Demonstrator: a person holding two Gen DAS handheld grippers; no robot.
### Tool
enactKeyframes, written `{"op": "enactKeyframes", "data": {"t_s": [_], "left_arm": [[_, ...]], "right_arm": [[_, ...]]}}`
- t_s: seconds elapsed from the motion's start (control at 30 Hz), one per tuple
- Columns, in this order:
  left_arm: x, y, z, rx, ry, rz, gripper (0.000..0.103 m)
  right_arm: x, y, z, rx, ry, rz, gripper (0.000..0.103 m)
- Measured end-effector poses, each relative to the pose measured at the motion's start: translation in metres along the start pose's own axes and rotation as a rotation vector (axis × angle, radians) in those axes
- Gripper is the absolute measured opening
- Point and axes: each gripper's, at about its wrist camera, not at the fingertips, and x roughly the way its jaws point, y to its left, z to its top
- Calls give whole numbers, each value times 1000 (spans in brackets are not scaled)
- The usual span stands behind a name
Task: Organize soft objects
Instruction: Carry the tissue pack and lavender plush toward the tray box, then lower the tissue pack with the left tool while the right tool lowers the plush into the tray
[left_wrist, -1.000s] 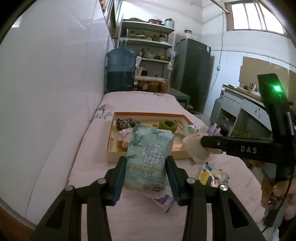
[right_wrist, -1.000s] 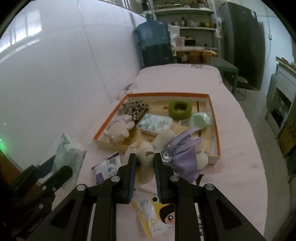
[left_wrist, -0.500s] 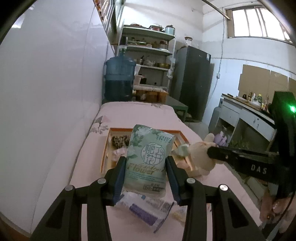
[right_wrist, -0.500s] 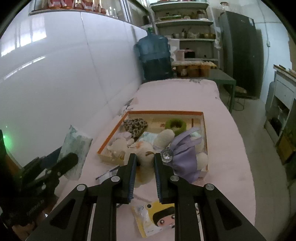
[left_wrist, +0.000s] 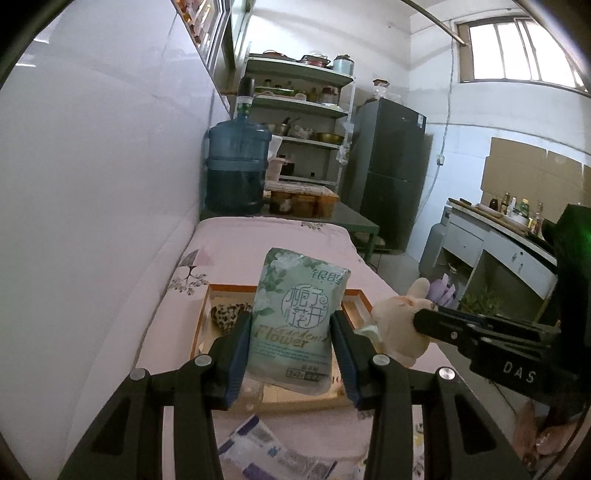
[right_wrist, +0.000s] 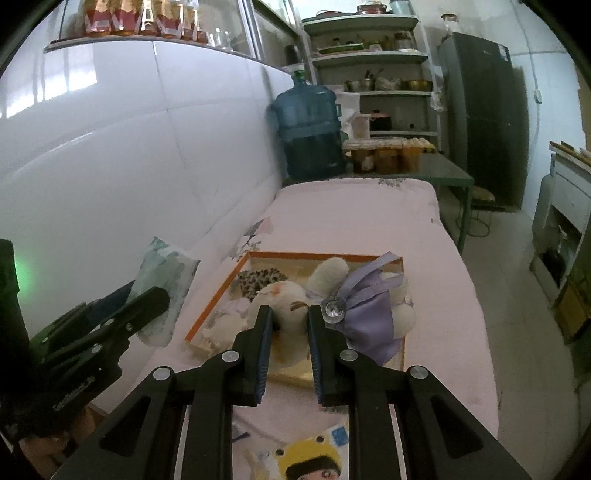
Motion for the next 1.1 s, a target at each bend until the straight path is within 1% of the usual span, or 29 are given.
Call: {"op": "enactKeyframes", "data": {"t_s": [0.13,0.3,0.57,0.8,1.1], "left_arm": [[17,-2,8,-12,16,0,43],[46,-5,14,-17,55,0,43],[94,-2,24,-41,122,-8,43],[137,1,31,-91,186,-5,43],[184,10,22,-160,255,82,43]], "right_arm": [[9,-8,7,4,4,9,19],[22,-17,14,-3,14,15,19],[56,-39,30,-10,49,28,19],[93,-58,44,-19,84,41,19],[136,-76,46,-39,133,42,19]]}}
